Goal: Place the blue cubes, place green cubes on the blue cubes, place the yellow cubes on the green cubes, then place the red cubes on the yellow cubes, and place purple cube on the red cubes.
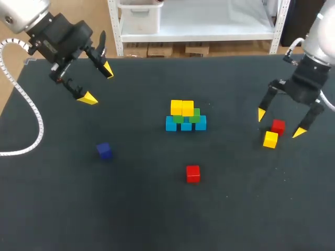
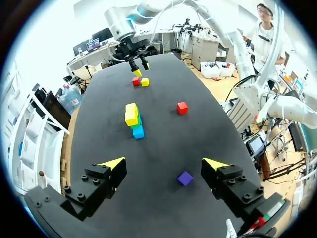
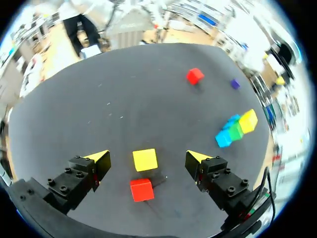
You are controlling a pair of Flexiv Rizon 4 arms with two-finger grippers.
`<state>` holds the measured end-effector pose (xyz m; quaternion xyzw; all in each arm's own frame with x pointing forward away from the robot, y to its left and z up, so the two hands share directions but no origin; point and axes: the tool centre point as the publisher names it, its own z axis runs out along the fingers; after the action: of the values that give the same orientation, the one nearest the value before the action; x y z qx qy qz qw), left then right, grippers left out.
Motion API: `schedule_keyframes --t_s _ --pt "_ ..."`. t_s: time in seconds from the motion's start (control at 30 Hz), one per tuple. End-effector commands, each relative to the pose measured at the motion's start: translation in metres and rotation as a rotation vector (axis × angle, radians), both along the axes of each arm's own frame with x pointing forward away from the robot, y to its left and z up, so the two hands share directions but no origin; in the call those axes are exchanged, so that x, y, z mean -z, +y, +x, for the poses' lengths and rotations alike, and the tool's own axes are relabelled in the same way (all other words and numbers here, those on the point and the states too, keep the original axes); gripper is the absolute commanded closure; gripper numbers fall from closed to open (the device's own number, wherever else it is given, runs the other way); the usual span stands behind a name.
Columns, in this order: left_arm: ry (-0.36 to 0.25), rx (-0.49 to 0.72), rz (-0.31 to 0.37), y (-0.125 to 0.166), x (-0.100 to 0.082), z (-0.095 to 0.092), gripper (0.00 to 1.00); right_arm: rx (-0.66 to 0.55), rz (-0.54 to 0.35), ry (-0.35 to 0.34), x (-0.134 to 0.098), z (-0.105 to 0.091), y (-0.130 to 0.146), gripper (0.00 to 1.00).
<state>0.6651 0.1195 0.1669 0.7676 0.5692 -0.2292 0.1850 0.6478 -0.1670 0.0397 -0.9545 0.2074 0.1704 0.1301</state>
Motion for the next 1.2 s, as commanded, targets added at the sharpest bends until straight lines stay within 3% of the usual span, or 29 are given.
schedule_keyframes --t_s 0.03,0.5,0.93,1.0,1.2 --pt "0.0 0.003 -0.001 0.001 0.0 0.001 0.0 -0.283 -0.086 0.089 0.015 0.013 0.007 0.0" --pt "0.0 0.003 -0.001 0.001 0.0 0.001 0.0 -0.071 -0.053 0.038 0.042 0.009 0.019 0.0" --pt "0.0 0.003 -0.001 0.001 0.0 0.001 0.0 -0.082 -0.099 0.053 0.043 0.009 0.007 0.0" --pt "0.0 0.003 -0.001 0.001 0.0 0.001 0.0 -0.085 -0.101 0.055 0.043 0.008 0.007 0.52" --pt "0.0 0.003 -0.001 0.001 0.0 0.001 0.0 -0.088 -0.116 0.06 0.048 0.007 0.005 0.61"
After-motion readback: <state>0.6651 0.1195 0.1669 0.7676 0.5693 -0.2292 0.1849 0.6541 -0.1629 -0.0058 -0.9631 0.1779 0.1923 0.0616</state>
